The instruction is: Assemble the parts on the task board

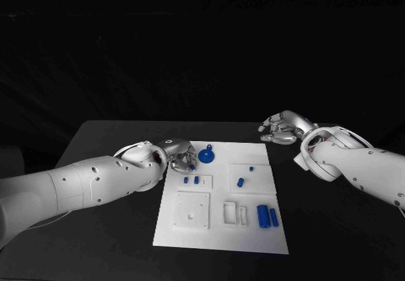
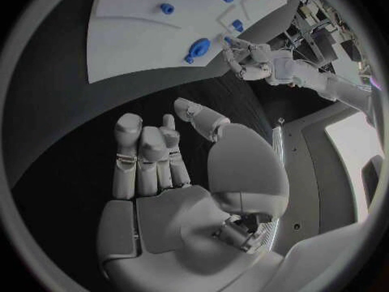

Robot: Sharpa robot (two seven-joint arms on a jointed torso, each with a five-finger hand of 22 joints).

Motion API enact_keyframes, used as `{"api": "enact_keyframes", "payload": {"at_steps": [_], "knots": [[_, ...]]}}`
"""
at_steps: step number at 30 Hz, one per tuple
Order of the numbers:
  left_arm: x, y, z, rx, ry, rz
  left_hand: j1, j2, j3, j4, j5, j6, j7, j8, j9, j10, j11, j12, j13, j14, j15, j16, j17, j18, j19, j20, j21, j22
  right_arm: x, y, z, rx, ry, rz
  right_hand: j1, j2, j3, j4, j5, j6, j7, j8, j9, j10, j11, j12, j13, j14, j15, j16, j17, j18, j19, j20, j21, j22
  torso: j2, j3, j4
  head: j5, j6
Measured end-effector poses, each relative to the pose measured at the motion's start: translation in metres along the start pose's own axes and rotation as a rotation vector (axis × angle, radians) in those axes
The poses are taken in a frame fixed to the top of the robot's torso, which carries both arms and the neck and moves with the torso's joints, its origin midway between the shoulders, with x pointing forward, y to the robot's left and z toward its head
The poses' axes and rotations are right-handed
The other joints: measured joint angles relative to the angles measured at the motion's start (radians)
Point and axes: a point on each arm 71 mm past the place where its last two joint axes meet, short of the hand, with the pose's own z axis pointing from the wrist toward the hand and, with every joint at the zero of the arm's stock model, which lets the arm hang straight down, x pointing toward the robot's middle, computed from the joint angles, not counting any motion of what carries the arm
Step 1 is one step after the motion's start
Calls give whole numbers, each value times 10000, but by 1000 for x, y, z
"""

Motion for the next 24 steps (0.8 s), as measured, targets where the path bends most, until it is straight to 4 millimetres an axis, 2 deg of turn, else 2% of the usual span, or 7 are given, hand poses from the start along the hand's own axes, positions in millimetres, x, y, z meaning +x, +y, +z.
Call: {"api": "enact_keyframes", "payload": {"at_steps": [24], "knots": [[5, -5, 4, 59, 159, 139, -39, 36, 41, -18, -1, 16, -31, -34, 4, 27, 27, 1, 13, 2, 3, 0, -37, 8, 16, 18, 0, 7, 0, 0, 0, -2, 6, 0, 0, 0, -28, -28, 32, -17, 17, 0, 0, 0, 0, -21, 1, 0, 0, 0, 7, 1, 24, 9, 0, -2, 1, -5, 2, -18, -25]]}}
